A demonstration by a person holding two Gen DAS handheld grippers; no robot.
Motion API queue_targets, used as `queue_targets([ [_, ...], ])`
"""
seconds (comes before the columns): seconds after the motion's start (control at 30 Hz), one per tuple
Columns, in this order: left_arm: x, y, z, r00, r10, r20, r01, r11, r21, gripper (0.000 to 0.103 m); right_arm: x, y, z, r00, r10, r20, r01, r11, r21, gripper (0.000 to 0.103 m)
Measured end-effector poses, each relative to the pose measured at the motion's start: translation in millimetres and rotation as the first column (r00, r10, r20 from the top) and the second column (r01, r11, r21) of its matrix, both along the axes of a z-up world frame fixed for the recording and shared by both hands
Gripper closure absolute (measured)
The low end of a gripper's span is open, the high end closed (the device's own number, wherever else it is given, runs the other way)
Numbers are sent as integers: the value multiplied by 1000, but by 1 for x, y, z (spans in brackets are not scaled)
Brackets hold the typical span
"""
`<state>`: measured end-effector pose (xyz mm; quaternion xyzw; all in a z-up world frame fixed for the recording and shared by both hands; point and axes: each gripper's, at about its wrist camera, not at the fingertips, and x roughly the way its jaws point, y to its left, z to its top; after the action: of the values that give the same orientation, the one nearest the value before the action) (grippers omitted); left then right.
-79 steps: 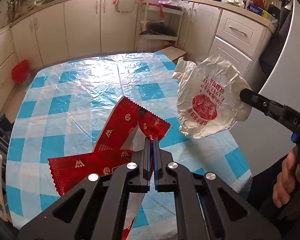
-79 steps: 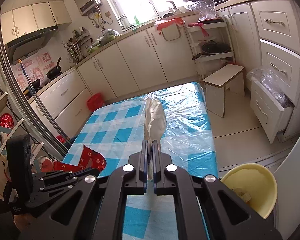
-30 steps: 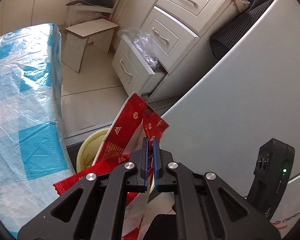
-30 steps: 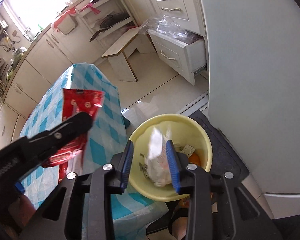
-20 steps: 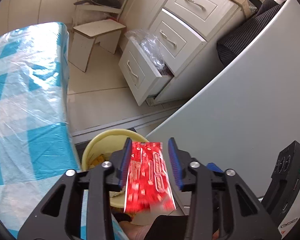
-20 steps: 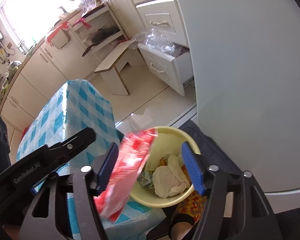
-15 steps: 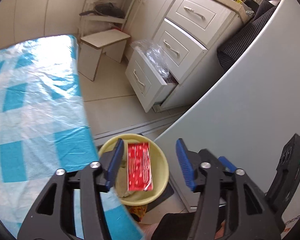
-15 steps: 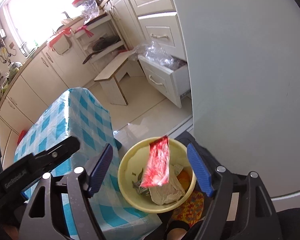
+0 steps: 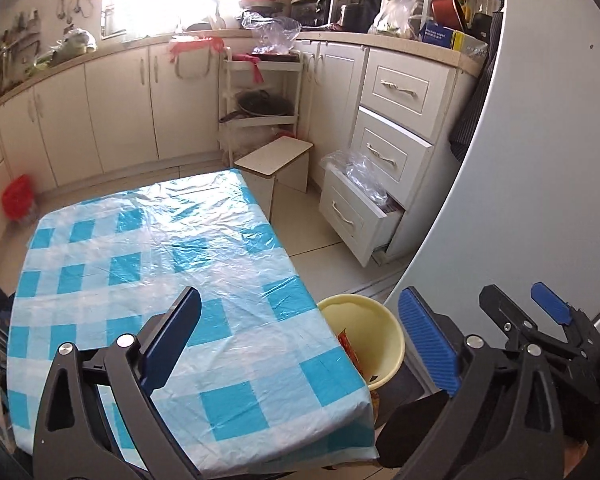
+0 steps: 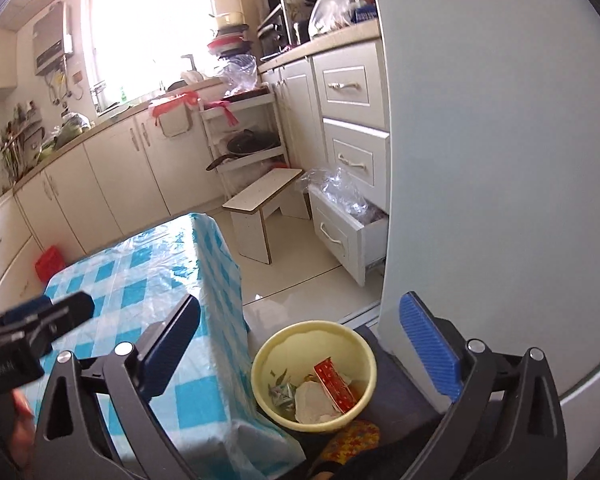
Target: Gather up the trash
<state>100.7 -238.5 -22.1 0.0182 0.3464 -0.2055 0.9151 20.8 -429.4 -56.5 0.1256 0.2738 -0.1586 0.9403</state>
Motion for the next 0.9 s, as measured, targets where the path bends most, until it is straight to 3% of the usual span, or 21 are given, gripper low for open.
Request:
queue_targets([
  [0.27,-50,27,34,999,10,47,-12,999,39,8,-48,21,34,999,-13,48,15,999,-44,7],
  [0.53,-92,46,48,997,19,72,-25,997,75,8,-83,50,63,994,-17,109,21,999,-36,7],
  [0.9,-137,76,62,992,59,110,-67,995,70,8,-102,78,73,992,2,125,0,1000,-14,7],
])
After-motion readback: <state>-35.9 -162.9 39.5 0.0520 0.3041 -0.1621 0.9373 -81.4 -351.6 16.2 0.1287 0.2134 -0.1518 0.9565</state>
